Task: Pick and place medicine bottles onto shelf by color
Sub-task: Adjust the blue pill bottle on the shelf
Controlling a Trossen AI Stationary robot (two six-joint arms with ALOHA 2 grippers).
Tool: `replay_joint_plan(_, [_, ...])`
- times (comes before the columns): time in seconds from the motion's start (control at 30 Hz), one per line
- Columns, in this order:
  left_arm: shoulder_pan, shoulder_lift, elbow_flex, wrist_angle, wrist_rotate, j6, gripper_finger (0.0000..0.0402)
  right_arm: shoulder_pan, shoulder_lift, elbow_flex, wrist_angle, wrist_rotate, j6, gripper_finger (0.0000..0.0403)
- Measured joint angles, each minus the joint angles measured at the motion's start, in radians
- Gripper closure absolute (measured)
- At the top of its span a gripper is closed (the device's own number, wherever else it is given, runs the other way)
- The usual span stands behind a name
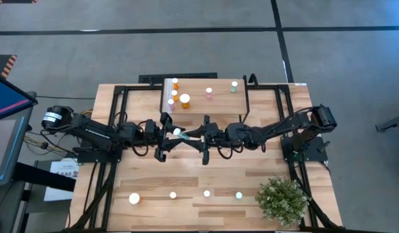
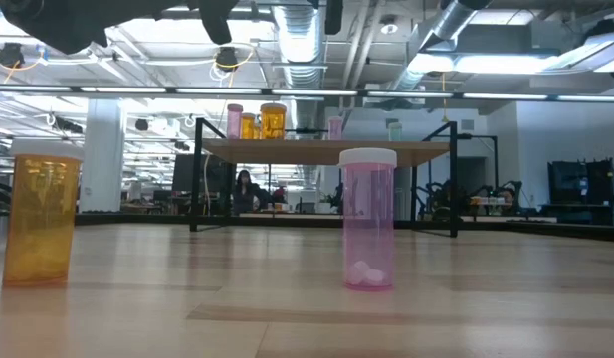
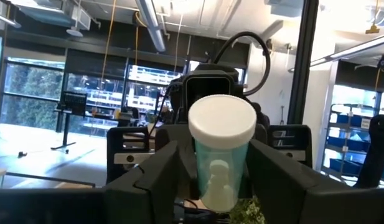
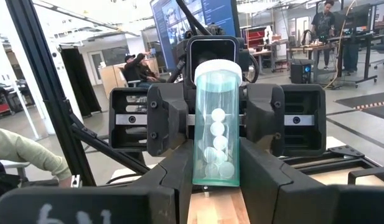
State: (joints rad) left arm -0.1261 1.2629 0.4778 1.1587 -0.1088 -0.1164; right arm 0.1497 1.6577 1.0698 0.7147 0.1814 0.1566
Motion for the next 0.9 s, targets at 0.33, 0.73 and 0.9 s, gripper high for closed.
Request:
replay_joint_plan(0.33, [0.0,-0.001,0.0,-0.02,-0.001,-0.001,0.0275,-0.001,0.0,0.0,-0.009,0.0,0.001,0.0271])
replay_joint_plan(0.73, [0.0,-0.002,0.0,-0.052,-0.003,-0.008,0.0294,-0.001,-0.001,0.0,-0.052,0.0,0.003,0.024])
replay_joint_plan(0.9, [0.001,-0.019,-0.001,-0.109,-0.012,-0.009,0.0294,-0.001,-0.013,0.0,-0.122,0.0,0.003,0.0208])
